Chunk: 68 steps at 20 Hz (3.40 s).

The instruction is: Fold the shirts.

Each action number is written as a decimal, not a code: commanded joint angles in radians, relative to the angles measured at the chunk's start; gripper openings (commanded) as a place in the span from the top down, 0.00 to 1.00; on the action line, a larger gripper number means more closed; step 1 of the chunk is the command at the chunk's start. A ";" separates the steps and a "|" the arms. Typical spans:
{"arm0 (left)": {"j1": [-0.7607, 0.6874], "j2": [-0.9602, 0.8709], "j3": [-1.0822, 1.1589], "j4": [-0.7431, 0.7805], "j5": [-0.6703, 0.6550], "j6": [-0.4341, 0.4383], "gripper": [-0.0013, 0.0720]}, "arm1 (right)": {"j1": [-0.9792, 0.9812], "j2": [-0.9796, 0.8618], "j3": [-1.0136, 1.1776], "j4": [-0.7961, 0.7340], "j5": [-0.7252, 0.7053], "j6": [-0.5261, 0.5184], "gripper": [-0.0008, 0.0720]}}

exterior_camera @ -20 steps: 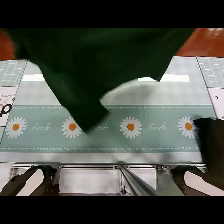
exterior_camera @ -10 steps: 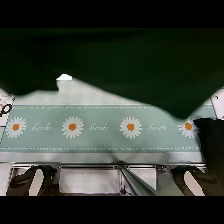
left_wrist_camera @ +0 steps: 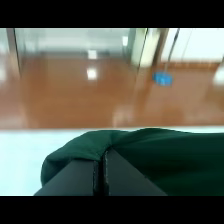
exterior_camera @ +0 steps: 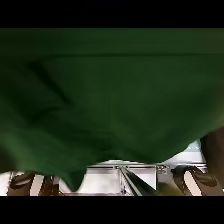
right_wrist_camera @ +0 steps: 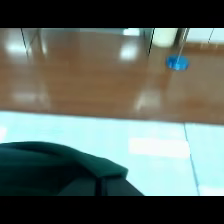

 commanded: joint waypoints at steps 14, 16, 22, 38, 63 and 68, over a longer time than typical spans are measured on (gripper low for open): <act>-0.146 -0.814 -0.527 -0.417 0.725 0.305 0.96 | 0.002 -0.804 -0.423 0.501 -0.680 -0.231 0.95; -0.176 -0.951 -0.453 -0.417 0.723 0.305 0.96 | 0.002 -0.935 -0.356 0.578 -0.679 -0.243 0.95; -0.156 -1.109 -0.337 -0.378 0.541 0.219 0.29 | -0.024 -1.084 -0.204 0.671 -0.495 -0.249 0.42; 0.480 -0.626 -1.098 -0.246 -0.023 0.316 0.29 | -0.391 -0.566 -0.951 0.594 -0.225 -0.355 0.44; 0.426 -0.785 -1.097 -0.166 0.079 0.285 0.29 | -0.391 -0.567 -0.951 0.600 -0.232 -0.356 0.44; 0.317 -0.841 -1.102 -0.299 0.152 0.309 0.31 | -0.391 -0.567 -0.951 0.600 -0.241 -0.356 0.44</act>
